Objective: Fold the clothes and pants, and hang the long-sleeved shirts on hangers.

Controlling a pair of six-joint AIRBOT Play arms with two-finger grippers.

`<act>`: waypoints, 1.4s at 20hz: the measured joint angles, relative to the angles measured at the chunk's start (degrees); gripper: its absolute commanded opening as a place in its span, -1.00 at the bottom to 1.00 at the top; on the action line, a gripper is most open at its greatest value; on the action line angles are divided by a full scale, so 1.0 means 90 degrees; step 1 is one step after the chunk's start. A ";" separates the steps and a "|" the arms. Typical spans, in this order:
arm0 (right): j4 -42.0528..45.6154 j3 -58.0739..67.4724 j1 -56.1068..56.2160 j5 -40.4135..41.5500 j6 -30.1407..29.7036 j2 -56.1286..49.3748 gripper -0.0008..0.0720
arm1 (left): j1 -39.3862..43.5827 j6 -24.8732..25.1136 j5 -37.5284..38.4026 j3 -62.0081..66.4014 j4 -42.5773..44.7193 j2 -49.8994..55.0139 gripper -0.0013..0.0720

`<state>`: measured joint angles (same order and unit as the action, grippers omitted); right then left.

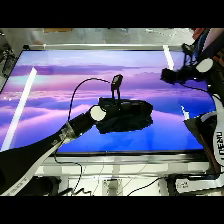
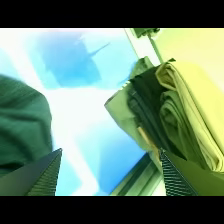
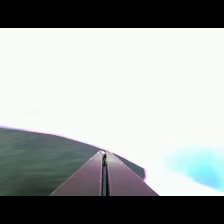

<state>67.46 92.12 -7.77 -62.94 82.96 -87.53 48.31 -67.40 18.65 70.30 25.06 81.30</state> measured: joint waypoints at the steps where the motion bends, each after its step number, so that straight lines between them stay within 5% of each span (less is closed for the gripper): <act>1: 0.0143 -0.0034 -0.0146 -0.0012 -0.0034 0.0007 -0.83 | -0.0005 0.0095 -0.0019 0.0005 0.0002 0.0000 0.95; 5: 0.0044 -0.0384 -0.0738 -0.0525 -0.0690 -0.0187 -0.82 | -0.0330 0.0323 -0.0063 0.0027 -0.0002 -0.0124 0.95; 6: -0.0313 -0.0551 -0.0889 -0.0763 -0.0903 -0.0294 -0.32 | -0.0432 0.0340 -0.0039 0.0029 -0.0005 -0.0155 0.95; 7: -0.0806 -0.0743 -0.0996 -0.0935 -0.1076 -0.0418 0.56 | -0.0537 0.0357 -0.0010 0.0027 -0.0002 -0.0177 0.95; 8: -0.1248 -0.0930 -0.1049 -0.1081 -0.1188 -0.0537 0.79 | -0.0627 0.0372 0.0010 0.0027 -0.0002 -0.0194 0.95; 11: -0.2081 -0.1409 -0.0940 -0.1316 -0.1154 -0.0903 0.89 | -0.0811 0.0398 0.0046 0.0027 0.0061 -0.0216 0.92; 12: -0.2161 -0.1515 -0.0833 -0.1377 -0.1088 -0.1003 0.90 | -0.0852 0.0408 0.0046 0.0027 0.0223 -0.0216 0.73; 14: -0.2319 -0.1664 -0.0554 -0.1450 -0.0981 -0.1163 0.90 | -0.0940 0.0418 0.0007 0.0029 0.0840 -0.0165 -0.16; 16: -0.2392 -0.1736 -0.0267 -0.1423 -0.0925 -0.1270 0.90 | -0.1064 0.0418 -0.0100 0.0029 0.1481 -0.0024 -0.80; 17: -0.2421 -0.1766 -0.0129 -0.1362 -0.0906 -0.1307 0.90 | -0.1146 0.0420 -0.0187 0.0029 0.1727 0.0075 -0.90; 23: -0.2273 -0.1814 0.0274 -0.1212 -0.0763 -0.1389 0.90 | -0.1605 0.0418 -0.0896 0.0272 0.2387 0.1095 -0.90; 28: -0.1683 -0.1824 0.0333 -0.1455 -0.0665 -0.1401 0.90 | -0.1316 0.0561 0.0357 0.0743 0.2523 0.1804 -0.90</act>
<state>52.31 75.70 -4.78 -76.03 76.97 -100.14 36.47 -62.35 21.87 76.99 47.77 97.54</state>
